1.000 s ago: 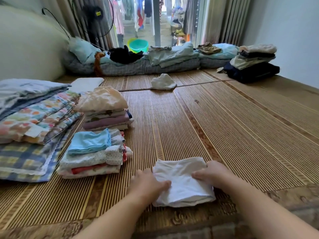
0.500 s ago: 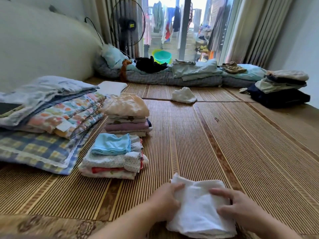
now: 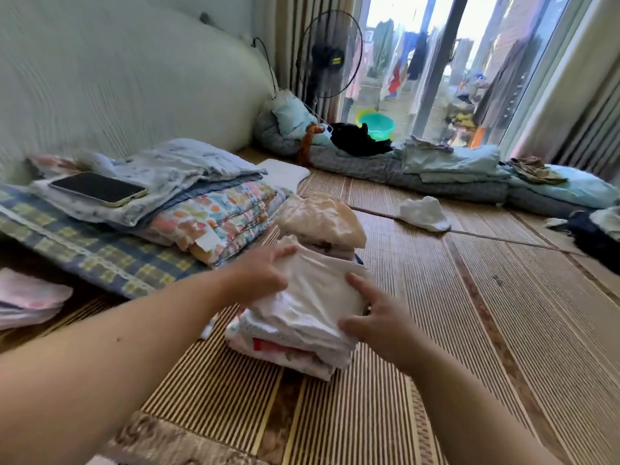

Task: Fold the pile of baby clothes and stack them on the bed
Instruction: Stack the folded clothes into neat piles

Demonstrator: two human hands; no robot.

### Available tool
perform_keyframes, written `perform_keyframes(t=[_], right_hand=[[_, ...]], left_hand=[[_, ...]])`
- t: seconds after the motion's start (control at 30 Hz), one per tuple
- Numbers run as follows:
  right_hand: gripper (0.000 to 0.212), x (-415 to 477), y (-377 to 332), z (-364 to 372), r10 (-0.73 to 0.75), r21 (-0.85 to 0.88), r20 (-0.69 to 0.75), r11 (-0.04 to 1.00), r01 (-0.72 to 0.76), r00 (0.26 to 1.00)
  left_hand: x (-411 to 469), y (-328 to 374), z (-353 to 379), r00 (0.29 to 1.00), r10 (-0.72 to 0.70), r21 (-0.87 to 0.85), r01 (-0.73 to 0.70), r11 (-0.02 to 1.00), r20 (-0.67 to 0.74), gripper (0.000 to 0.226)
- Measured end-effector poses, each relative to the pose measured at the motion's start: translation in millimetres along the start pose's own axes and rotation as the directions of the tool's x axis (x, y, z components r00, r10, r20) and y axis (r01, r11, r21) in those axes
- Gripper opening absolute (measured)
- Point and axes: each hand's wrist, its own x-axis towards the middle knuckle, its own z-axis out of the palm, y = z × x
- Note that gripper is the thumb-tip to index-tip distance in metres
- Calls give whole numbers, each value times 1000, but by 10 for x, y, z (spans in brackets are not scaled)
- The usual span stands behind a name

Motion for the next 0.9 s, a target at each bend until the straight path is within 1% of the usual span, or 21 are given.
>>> perform_keyframes(t=[0.1, 0.13, 0.17, 0.2, 0.23, 0.27, 0.3, 0.33, 0.37, 0.4, 0.43, 0.47, 0.53, 0.57, 0.6, 0.67, 0.73, 0.8, 0.87, 0.9], right_hand=[[81, 426, -14, 171, 47, -100, 13, 994, -45, 999], [76, 531, -14, 213, 106, -99, -11, 989, -107, 994], [66, 640, 13, 236, 174, -20, -73, 984, -176, 982], [49, 698, 29, 261, 283, 62, -106, 959, -278, 953], [32, 754, 50, 294, 350, 36, -65, 937, -348, 935], [27, 810, 120, 317, 358, -152, -51, 920, -362, 932], [25, 823, 217, 316, 317, -264, -78, 908, -326, 945], [24, 822, 272, 326, 303, -180, -147, 928, -327, 942], [25, 826, 334, 311, 250, -164, -183, 946, -280, 951], [30, 834, 383, 283, 248, -201, -222, 935, -293, 943], [40, 850, 404, 254, 273, -180, -218, 932, -314, 937], [54, 866, 454, 229, 330, -135, -176, 925, -355, 927], [81, 892, 480, 213, 492, -27, -92, 868, -496, 865], [89, 897, 487, 223, 553, 2, -51, 833, -554, 831], [89, 888, 468, 237, 594, 8, -18, 804, -594, 804], [72, 900, 497, 252, 626, 35, 39, 778, -627, 779], [60, 925, 515, 276, 593, 139, 114, 785, -604, 797], [52, 930, 523, 301, 530, 275, 169, 784, -557, 831], [44, 905, 533, 341, 482, 364, 165, 781, -507, 860], [42, 873, 534, 364, 454, 402, 173, 778, -483, 874]], left_hand=[[192, -289, -41, 997, -67, 65, 65, 996, 26, 74], [247, -369, -18, 995, -86, 95, 80, 992, 52, 74], [294, -444, 24, 992, -103, 138, 91, 986, 79, 72], [333, -504, 70, 989, -114, 176, 96, 980, 98, 71], [373, -569, 115, 985, -132, 204, 108, 973, 108, 70], [401, -619, 163, 980, -165, 229, 137, 964, 109, 72], [449, -691, 209, 969, -224, 256, 190, 948, 108, 77], [478, -749, 248, 951, -288, 290, 247, 925, 109, 84], [513, -800, 273, 932, -344, 307, 296, 905, 112, 90], [541, -833, 291, 919, -375, 288, 329, 899, 123, 96], [562, -858, 300, 913, -384, 238, 345, 908, 140, 100], [571, -854, 292, 914, -375, 158, 352, 923, 153, 100], [567, -855, 282, 913, -369, -15, 377, 926, 171, 97], [572, -873, 282, 906, -382, -79, 401, 913, 183, 97], [570, -899, 296, 904, -390, -117, 412, 904, 175, 97], [574, -964, 321, 904, -405, -136, 422, 896, 138, 98], [564, -1004, 314, 902, -396, -165, 422, 891, 171, 106], [520, -1019, 285, 904, -355, -250, 411, 877, 240, 117], [449, -1018, 278, 928, -275, -419, 361, 833, 252, 109], [406, -1004, 279, 939, -243, -509, 337, 792, 244, 104]])
